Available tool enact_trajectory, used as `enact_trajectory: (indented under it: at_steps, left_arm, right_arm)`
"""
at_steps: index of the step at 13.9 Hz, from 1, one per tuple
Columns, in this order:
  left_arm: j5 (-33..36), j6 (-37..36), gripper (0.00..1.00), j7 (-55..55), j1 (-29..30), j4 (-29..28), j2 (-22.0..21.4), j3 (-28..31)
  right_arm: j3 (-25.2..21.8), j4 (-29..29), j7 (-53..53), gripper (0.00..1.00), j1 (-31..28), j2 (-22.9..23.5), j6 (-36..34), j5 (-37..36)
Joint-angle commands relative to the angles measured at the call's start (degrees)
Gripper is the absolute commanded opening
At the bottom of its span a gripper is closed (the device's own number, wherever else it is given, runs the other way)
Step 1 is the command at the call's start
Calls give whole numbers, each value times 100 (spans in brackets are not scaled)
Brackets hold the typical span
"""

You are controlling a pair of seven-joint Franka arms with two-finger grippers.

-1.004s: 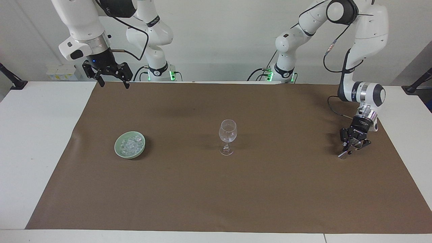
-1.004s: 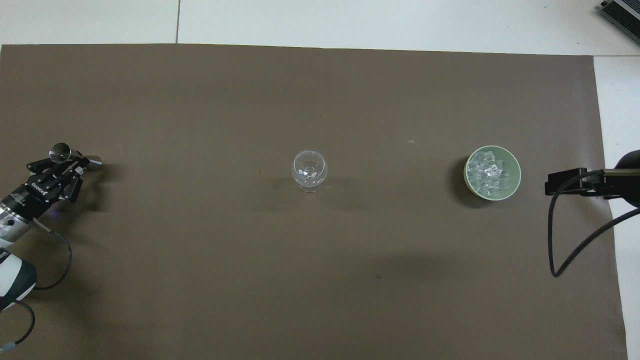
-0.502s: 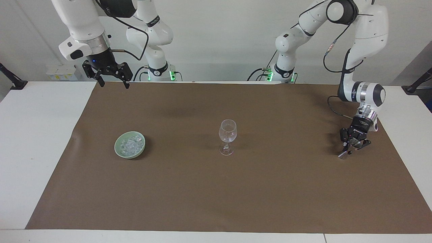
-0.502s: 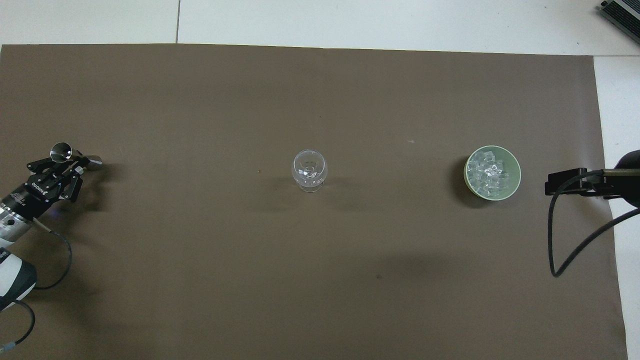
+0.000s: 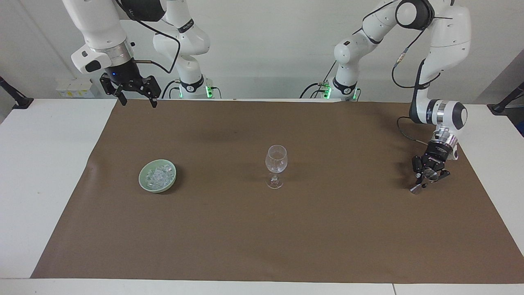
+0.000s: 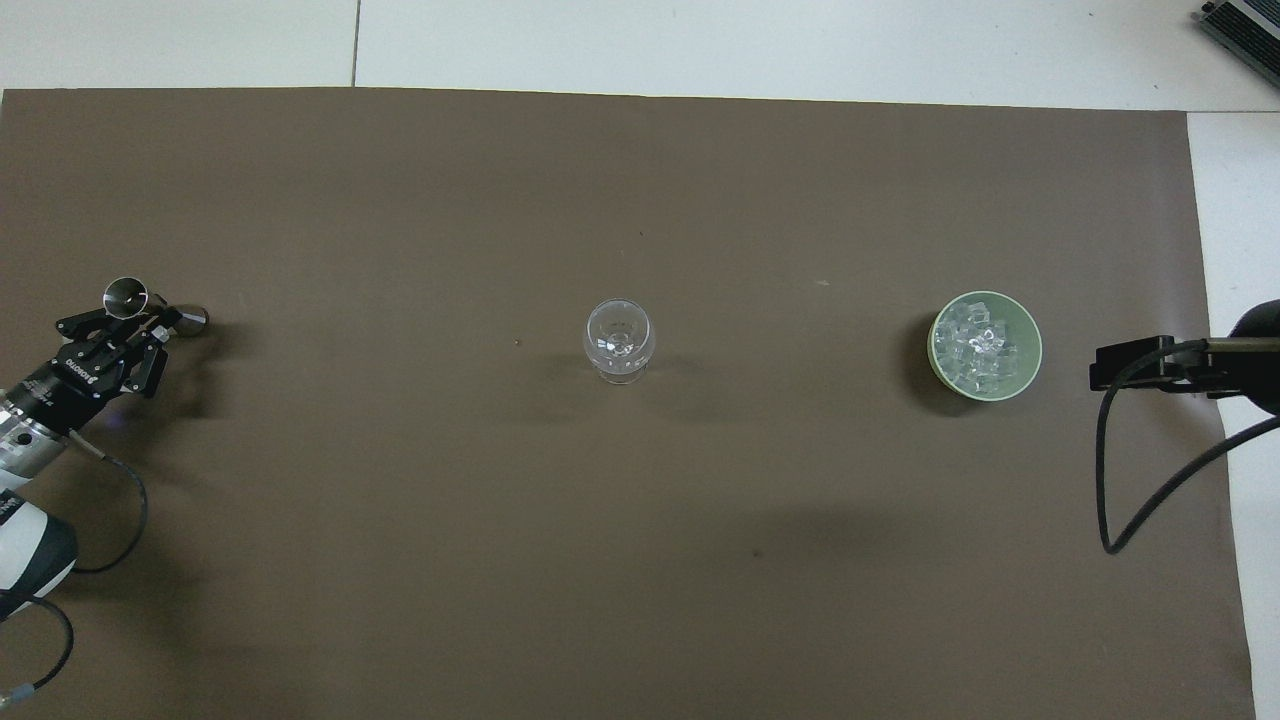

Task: Pour wine and add ice with both arms
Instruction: 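Close the left gripper around the silver jigger, then lift the jigger with the left gripper and carry it beside the glass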

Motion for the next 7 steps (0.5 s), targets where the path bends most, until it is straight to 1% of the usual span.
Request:
enact_trajectory:
  at_steps: [1, 6, 7]
  left_arm:
    - [-204, 27, 0, -15, -256, -77, -289, 56]
    - [-538, 194, 0, 2, -818, -350, -816, 56]
    - [-573, 421, 0, -15, -993, -411, -965, 56]
  right_arm:
    - [11, -88, -133, 100, -24, -57, 64, 27]
    - [11, -88, -133, 100, -24, -57, 64, 27]
    - [11, -88, -133, 100, -24, -57, 64, 27]
